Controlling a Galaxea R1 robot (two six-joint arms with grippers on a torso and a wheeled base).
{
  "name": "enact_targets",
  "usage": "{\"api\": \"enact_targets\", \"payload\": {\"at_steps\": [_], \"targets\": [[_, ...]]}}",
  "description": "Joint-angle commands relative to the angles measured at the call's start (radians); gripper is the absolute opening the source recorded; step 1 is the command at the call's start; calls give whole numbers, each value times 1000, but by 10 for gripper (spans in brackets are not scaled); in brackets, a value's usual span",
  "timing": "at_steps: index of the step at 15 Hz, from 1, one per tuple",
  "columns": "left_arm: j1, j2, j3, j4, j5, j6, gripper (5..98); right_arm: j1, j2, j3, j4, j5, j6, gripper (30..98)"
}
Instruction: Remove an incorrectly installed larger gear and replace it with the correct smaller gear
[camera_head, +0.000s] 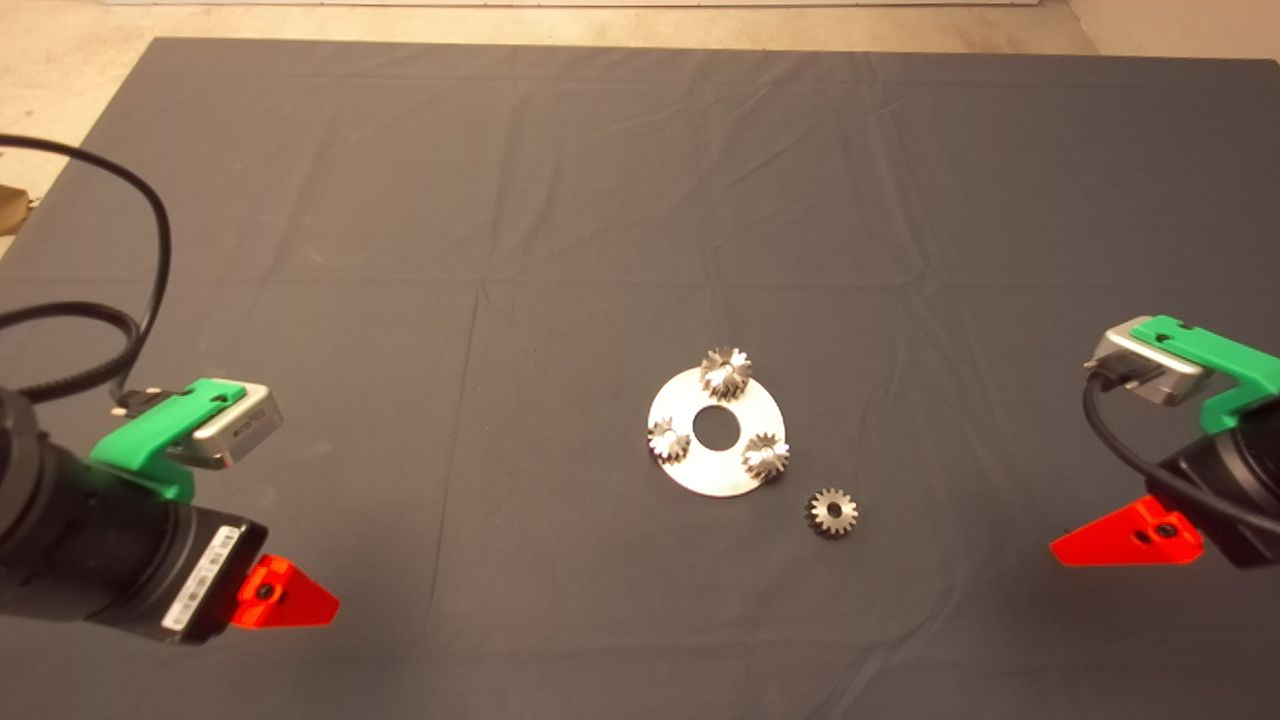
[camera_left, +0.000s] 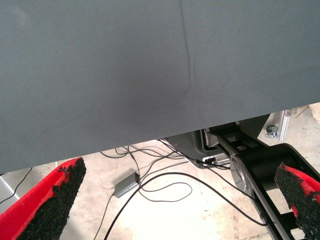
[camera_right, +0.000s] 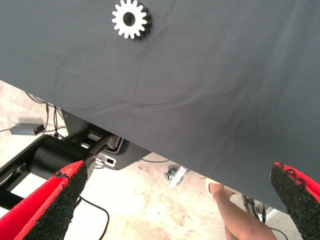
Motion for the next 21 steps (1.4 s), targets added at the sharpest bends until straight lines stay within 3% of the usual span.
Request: {"api": "enact_targets", "payload": {"at_steps": [1, 21], "targets": [[-15, -1, 14, -16, 7, 0, 977, 14, 3, 1, 34, 4, 4, 970], [-15, -3, 16, -17, 9, 0, 977, 14, 0, 1, 35, 1, 6, 971]]}}
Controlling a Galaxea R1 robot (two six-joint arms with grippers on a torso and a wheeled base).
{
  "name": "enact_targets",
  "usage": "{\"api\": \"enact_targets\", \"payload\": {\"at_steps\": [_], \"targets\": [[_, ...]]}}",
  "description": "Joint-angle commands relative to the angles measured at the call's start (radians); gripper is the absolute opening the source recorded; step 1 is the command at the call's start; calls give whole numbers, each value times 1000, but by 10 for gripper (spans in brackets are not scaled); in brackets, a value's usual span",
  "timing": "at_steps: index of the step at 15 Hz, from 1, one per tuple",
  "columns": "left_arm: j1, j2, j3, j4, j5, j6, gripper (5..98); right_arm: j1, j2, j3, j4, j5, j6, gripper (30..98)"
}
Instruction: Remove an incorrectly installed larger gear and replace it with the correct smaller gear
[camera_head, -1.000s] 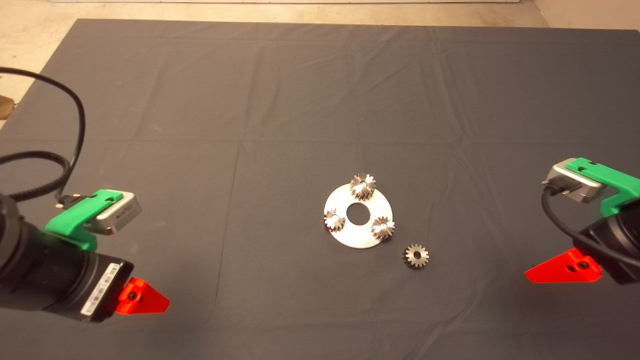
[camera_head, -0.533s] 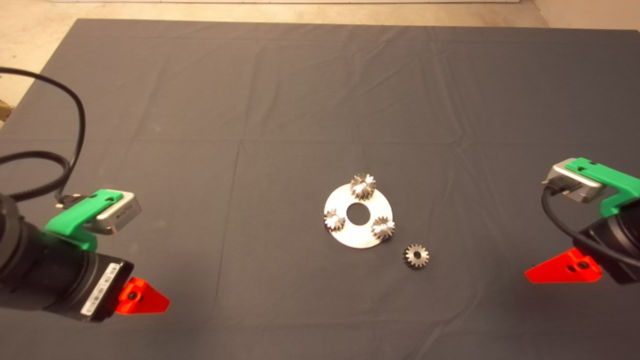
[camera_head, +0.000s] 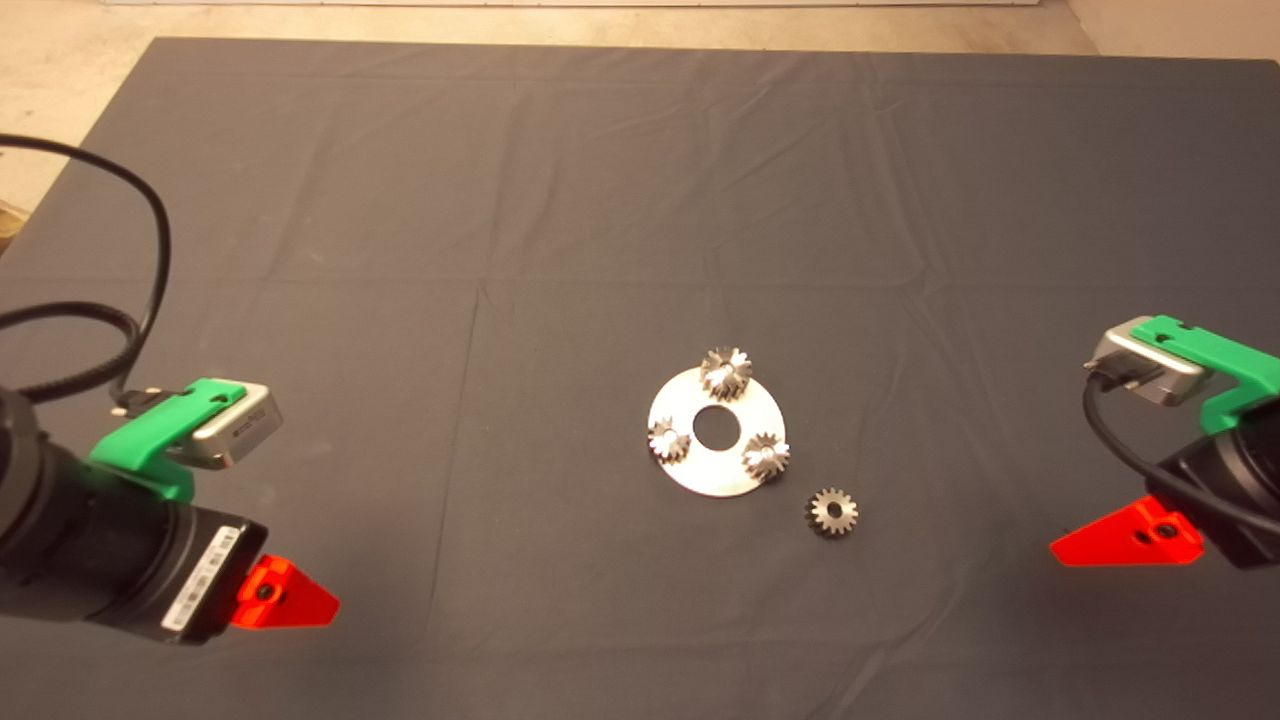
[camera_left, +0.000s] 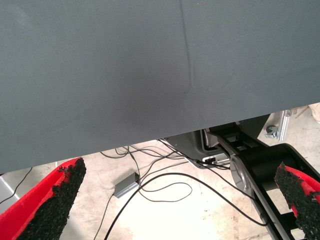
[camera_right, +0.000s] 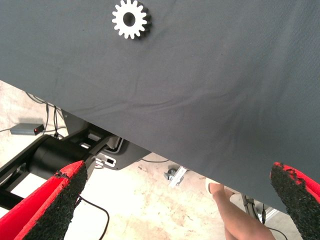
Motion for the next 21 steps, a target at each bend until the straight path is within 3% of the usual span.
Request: {"api": "enact_targets", "payload": {"at_steps": [1, 18, 21], "targets": [[-15, -1, 16, -17, 8, 0, 977, 14, -2, 1, 35, -1, 5, 971], [-15, -4, 17, -17, 7, 0, 977, 12, 0, 1, 34, -2, 4, 971], [-15, -4, 19, -17, 5, 0, 977, 14, 0, -1, 29, -20, 6, 971]]}}
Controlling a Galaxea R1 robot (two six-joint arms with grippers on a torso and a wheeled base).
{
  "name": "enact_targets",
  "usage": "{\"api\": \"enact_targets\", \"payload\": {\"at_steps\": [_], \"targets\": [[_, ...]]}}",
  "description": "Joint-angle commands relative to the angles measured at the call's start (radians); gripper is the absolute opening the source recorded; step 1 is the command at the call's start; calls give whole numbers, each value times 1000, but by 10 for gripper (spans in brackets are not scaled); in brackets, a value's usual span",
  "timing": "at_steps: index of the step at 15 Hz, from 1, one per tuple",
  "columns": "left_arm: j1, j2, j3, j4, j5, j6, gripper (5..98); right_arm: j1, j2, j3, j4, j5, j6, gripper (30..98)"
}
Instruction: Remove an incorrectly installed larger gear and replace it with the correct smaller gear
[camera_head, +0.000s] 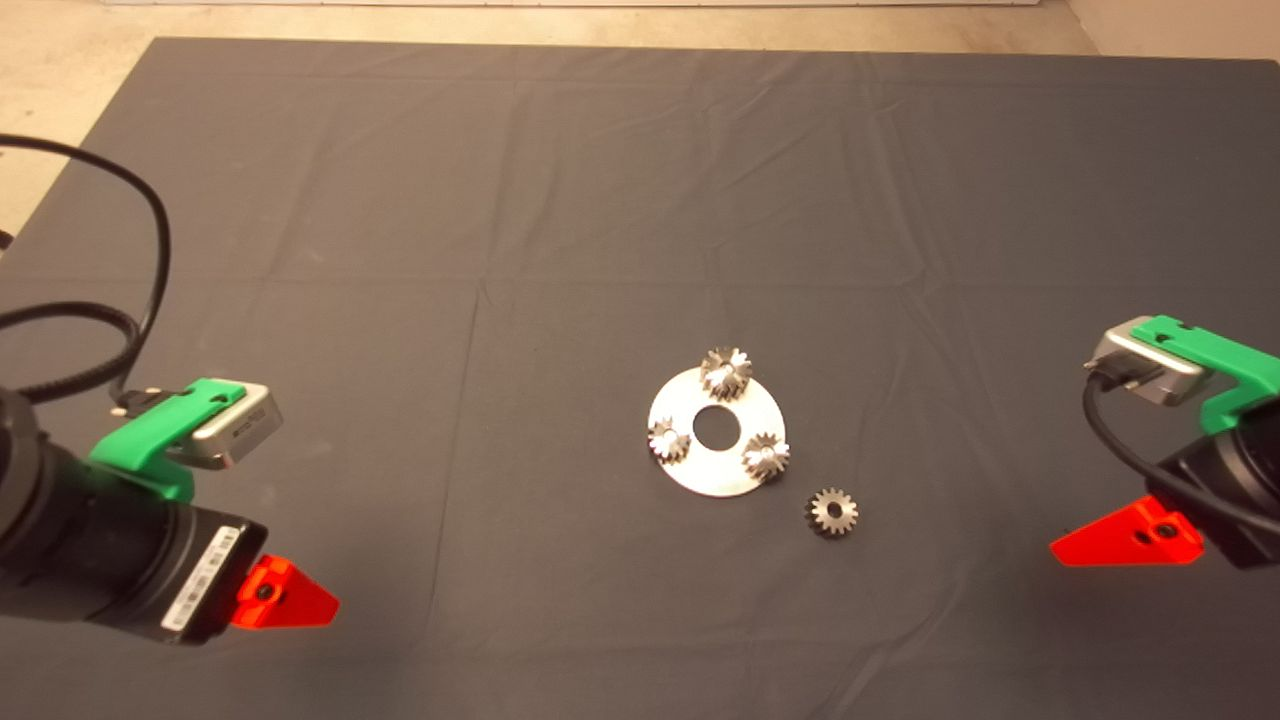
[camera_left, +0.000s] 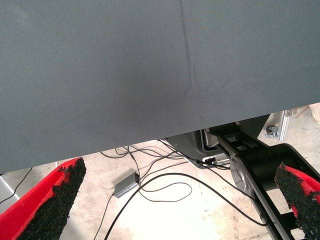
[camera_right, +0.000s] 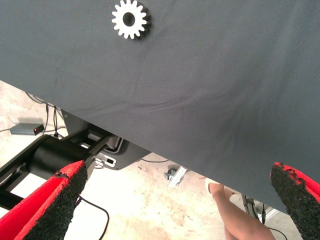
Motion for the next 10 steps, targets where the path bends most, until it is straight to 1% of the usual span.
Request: {"api": "enact_targets", "payload": {"at_steps": [1, 8, 9, 10], "targets": [[-15, -3, 19, -17, 6, 0, 977, 14, -2, -1, 26, -26, 6, 971], [-14, -4, 17, -17, 6, 0, 977, 15, 3, -2, 26, -28, 5, 971], [-15, -4, 17, -17, 6, 0, 977, 14, 11, -4, 18, -28, -13, 971], [-15, -4, 17, -17, 6, -1, 977, 14, 24, -20, -14, -27, -38, 971]]}}
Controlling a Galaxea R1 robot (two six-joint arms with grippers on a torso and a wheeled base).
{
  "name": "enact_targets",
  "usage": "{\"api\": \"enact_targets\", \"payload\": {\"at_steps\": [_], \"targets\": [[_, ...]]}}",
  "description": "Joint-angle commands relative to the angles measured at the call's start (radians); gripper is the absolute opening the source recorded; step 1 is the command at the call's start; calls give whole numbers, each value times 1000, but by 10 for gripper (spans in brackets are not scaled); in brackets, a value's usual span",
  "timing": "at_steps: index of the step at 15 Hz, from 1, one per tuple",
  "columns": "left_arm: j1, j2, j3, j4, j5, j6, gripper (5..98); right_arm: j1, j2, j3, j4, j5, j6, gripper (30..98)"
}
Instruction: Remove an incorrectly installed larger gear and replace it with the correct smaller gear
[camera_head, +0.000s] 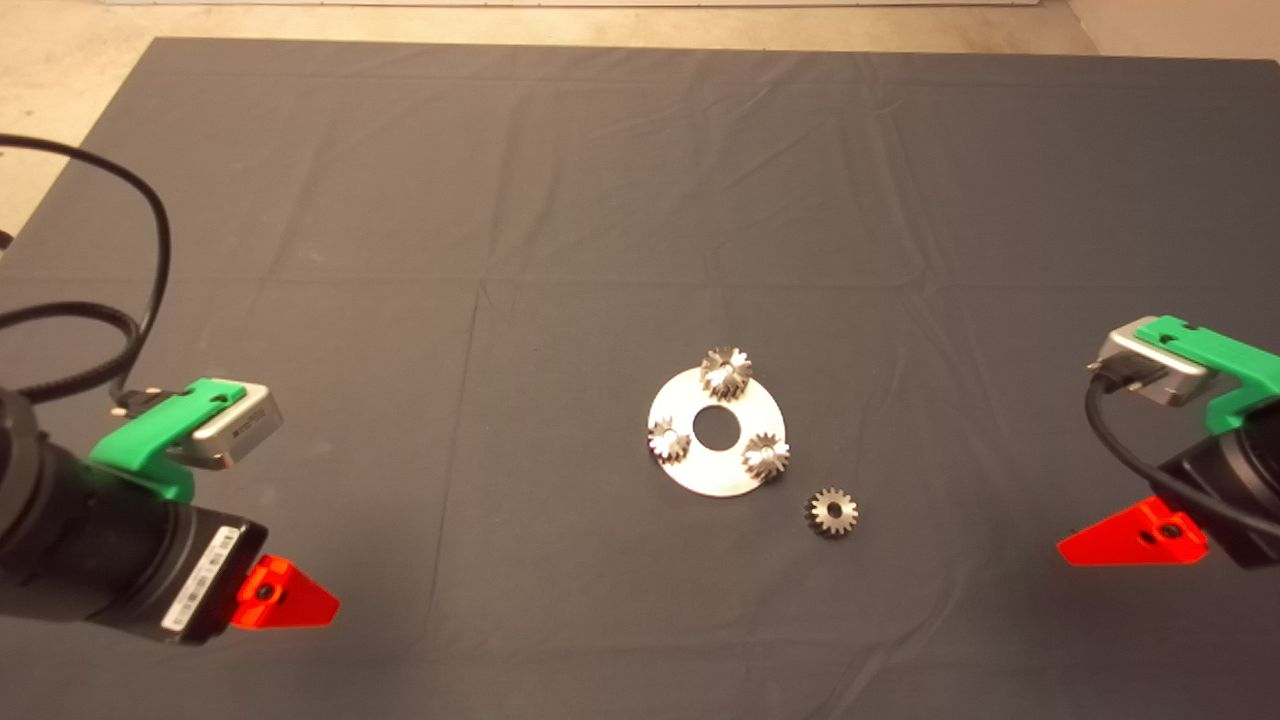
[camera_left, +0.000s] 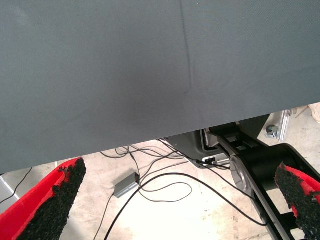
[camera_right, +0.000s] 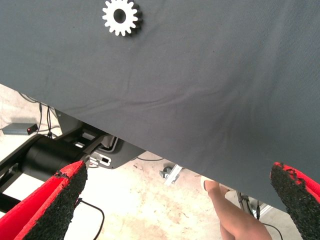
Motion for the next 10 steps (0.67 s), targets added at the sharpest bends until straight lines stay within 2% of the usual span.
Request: {"api": "enact_targets", "payload": {"at_steps": [1, 4, 6, 8, 10], "targets": [[-14, -6, 17, -17, 7, -1, 977, 9, 53, -58, -62, 2, -70, 971], [-14, -42, 18, -17, 1, 0, 977, -58, 133, -166, -182, 9, -96, 971], [-15, -62, 20, -16, 1, 2, 977, -112, 227, -215, -235, 11, -122, 971], [-15, -62, 20, -16, 9, 2, 977, -183, 305, -247, -330, 11, -169, 971], [-14, -63, 20, -16, 7, 2, 977, -234, 340, -265, -418, 12, -196, 971]]}}
